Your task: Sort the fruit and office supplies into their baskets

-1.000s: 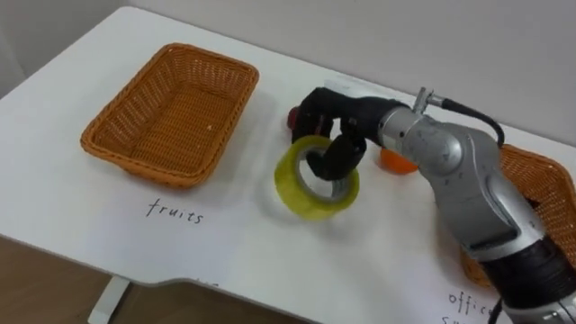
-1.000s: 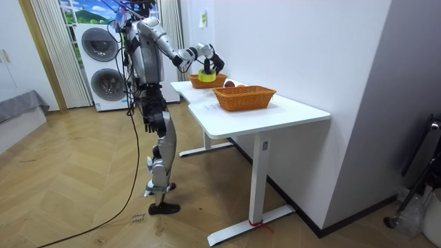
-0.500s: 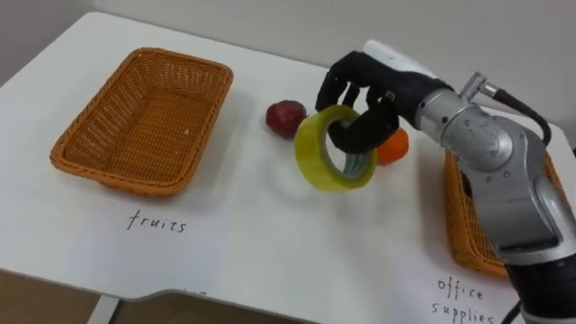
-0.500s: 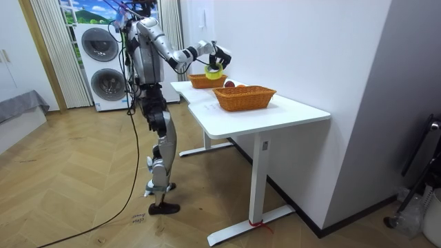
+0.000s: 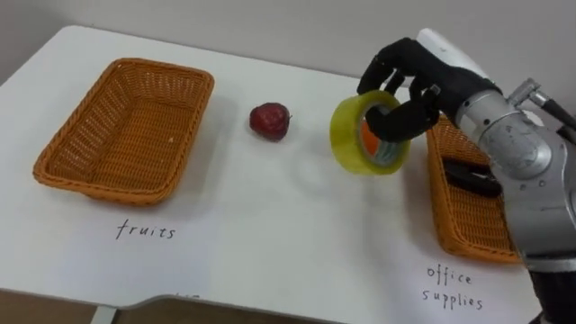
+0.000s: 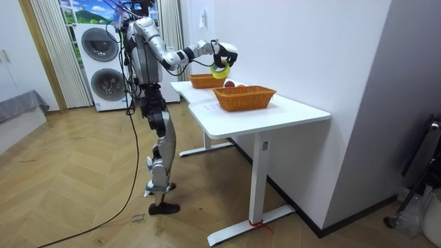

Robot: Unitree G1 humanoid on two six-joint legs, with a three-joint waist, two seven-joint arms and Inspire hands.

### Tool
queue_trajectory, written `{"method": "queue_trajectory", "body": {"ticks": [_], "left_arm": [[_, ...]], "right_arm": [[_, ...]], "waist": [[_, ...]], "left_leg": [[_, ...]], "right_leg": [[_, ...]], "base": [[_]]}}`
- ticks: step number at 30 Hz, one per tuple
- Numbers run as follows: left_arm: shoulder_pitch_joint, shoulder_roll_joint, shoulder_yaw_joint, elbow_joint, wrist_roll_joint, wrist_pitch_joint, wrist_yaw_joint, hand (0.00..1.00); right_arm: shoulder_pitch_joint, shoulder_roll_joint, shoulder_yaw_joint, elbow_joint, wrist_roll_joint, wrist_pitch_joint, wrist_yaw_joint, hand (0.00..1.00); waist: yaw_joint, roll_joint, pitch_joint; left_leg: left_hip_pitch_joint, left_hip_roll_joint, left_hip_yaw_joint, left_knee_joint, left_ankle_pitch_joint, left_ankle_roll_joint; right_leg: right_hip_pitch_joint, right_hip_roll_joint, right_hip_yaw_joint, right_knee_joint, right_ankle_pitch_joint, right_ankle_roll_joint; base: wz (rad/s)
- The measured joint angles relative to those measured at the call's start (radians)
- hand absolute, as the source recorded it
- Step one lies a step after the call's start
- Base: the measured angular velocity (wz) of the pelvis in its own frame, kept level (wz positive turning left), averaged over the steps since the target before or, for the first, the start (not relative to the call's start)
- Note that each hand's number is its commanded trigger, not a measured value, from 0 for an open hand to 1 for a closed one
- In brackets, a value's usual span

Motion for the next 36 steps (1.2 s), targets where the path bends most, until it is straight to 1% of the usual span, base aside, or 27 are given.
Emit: {"method": "queue_trajectory", "body": {"ticks": [2,4,9,13,20,26,29,34,36], "left_arm": [[0.006,0.000,0.004,-0.001,0.000,0.000,-0.003,0.00],[0.021,-0.001,0.004,-0.014,0.003,0.000,-0.007,0.00],[0.029,-0.001,0.004,-0.017,0.004,0.000,-0.016,0.00],[0.029,-0.001,0.004,-0.017,0.002,0.000,-0.016,0.00],[0.031,-0.001,0.005,-0.015,0.001,0.000,-0.016,0.00],[0.065,-0.002,0.006,-0.057,0.007,0.001,-0.017,0.00],[0.070,-0.002,0.013,-0.068,0.008,0.003,-0.023,0.00],[0.073,-0.004,0.022,-0.072,0.007,0.017,-0.022,0.00],[0.073,-0.005,0.022,-0.071,0.007,0.021,-0.023,0.00]], "right_arm": [[0.009,0.000,-0.022,0.009,0.014,0.000,-0.027,1.00],[0.013,-0.001,-0.046,0.022,0.035,0.000,-0.051,1.00],[0.013,-0.011,-0.081,0.090,0.080,-0.002,-0.107,1.00],[0.013,-0.023,-0.084,0.129,0.094,-0.004,-0.149,1.00],[0.013,-0.023,-0.084,0.138,0.094,-0.009,-0.186,1.00],[0.013,-0.024,-0.084,0.149,0.109,-0.012,-0.214,1.00],[0.016,-0.029,-0.085,0.177,0.111,-0.012,-0.225,1.00],[0.036,-0.032,-0.086,0.231,0.128,-0.011,-0.234,1.00],[0.038,-0.032,-0.086,0.257,0.129,-0.011,-0.238,1.00]], "waist": [[-0.001,0.001,-0.0003],[-0.015,0.000,-0.0011],[-0.020,-0.003,-0.0031],[-0.022,-0.003,-0.0033],[-0.024,-0.007,-0.0058],[-0.041,-0.007,-0.0063],[-0.045,-0.004,-0.0069],[-0.050,0.011,-0.0152],[-0.054,0.015,-0.0155]], "left_leg": [[0.000,0.000,0.000,0.001,0.000,0.000],[-0.001,0.000,-0.002,0.001,0.000,0.000],[-0.003,0.000,-0.002,0.001,0.000,0.000],[-0.003,0.001,-0.002,0.003,0.000,0.000],[-0.004,0.000,-0.001,0.006,0.000,0.000],[-0.005,0.000,-0.002,0.008,0.000,0.000],[-0.005,0.000,-0.003,0.009,0.000,0.000],[-0.002,-0.001,-0.001,0.010,0.000,0.000],[-0.003,-0.001,-0.002,0.010,0.000,0.000]], "right_leg": [[0.000,-0.001,0.000,0.000,0.000,0.000],[-0.002,-0.002,-0.004,0.000,0.000,0.000],[-0.003,0.000,-0.003,0.004,0.000,0.000],[-0.007,0.000,-0.003,0.015,0.000,0.000],[-0.007,0.001,-0.002,0.015,0.000,0.000],[-0.007,0.001,-0.003,0.015,0.000,0.000],[-0.007,0.001,-0.006,0.015,0.000,0.000],[-0.007,0.001,-0.006,0.015,0.000,0.000],[-0.006,0.001,-0.006,0.015,0.000,0.000]], "base": [[0.00],[0.00],[0.00],[0.00],[0.00],[0.00],[0.00],[0.00],[0.00]]}}
